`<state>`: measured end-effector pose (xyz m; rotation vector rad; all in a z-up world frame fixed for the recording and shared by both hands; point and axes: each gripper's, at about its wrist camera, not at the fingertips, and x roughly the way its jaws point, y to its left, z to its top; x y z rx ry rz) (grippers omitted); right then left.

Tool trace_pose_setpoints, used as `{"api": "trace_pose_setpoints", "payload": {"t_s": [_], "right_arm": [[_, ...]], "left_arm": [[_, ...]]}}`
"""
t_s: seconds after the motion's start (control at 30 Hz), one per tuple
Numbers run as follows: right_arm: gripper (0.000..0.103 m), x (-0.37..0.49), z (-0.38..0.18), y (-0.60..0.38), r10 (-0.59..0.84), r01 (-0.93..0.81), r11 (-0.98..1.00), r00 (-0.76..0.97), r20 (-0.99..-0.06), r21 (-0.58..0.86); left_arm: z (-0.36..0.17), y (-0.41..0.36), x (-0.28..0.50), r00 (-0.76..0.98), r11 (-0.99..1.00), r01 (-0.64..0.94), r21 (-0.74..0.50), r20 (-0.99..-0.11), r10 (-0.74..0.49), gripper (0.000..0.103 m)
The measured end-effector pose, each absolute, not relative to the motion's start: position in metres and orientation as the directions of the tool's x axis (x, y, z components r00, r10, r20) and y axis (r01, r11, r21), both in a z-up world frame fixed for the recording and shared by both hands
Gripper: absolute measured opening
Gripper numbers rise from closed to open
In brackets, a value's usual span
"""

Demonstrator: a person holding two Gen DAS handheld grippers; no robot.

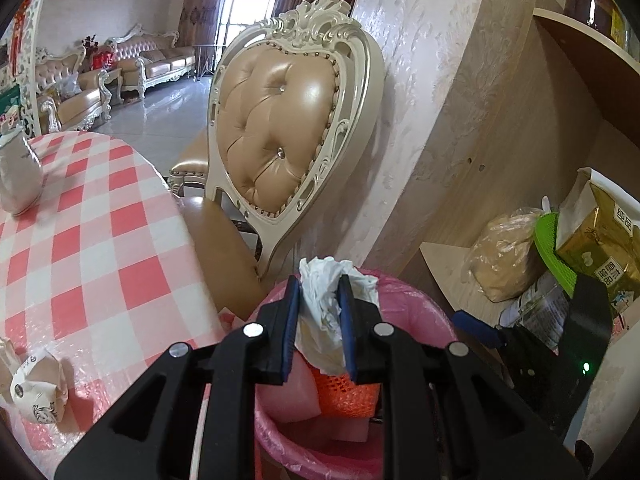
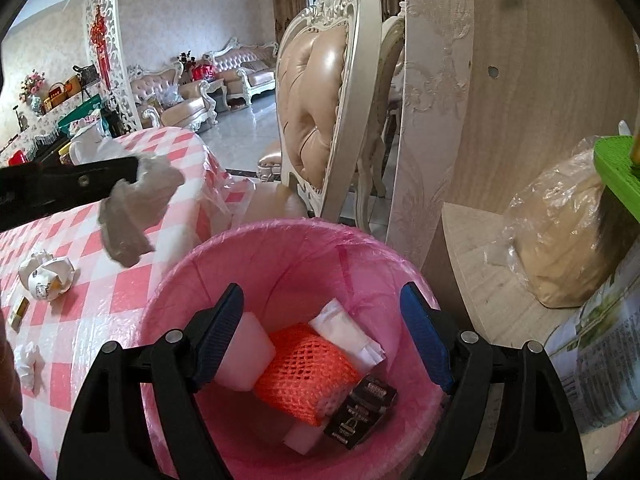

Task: Collect trash
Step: 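Open the right tool to drop the rolled paper while the left tool releases the tissue into the bin, then move both open tools back over the remaining litter on the table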

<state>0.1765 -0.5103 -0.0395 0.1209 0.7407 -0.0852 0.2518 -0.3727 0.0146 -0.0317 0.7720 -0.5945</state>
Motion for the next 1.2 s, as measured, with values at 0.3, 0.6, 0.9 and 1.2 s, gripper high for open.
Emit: {"api": "trace_pose_setpoints", "payload": {"t_s": [0.3,0.6,0.9,1.2], "right_arm": [[0.079,0.163,-0.040,-0.511,-0.030,0.124,0.988,0.731,-0.682,0.090],[0.080,0.159,-0.039,-0.510,-0.024,0.120,0.988,0.729,-0.684,0.093],[0.083,0.154,-0.036,-0.502,-0.012,0.106,0.989,0.738,-0.675,0.098],[0.085,0.142,-0.025,-0.488,0.003,0.083,0.991,0.757,-0.653,0.101]], "left_arm": [[0.016,-0.389,0.256,0.537,0.813,0.530,-0.239,-0.648,-0.541,0.034],[0.018,-0.384,0.253,0.544,0.817,0.526,-0.234,-0.647,-0.535,0.039],[0.018,-0.363,0.241,0.560,0.832,0.502,-0.237,-0.643,-0.522,0.039],[0.020,-0.329,0.223,0.594,0.858,0.454,-0.242,-0.635,-0.494,0.040]]}}
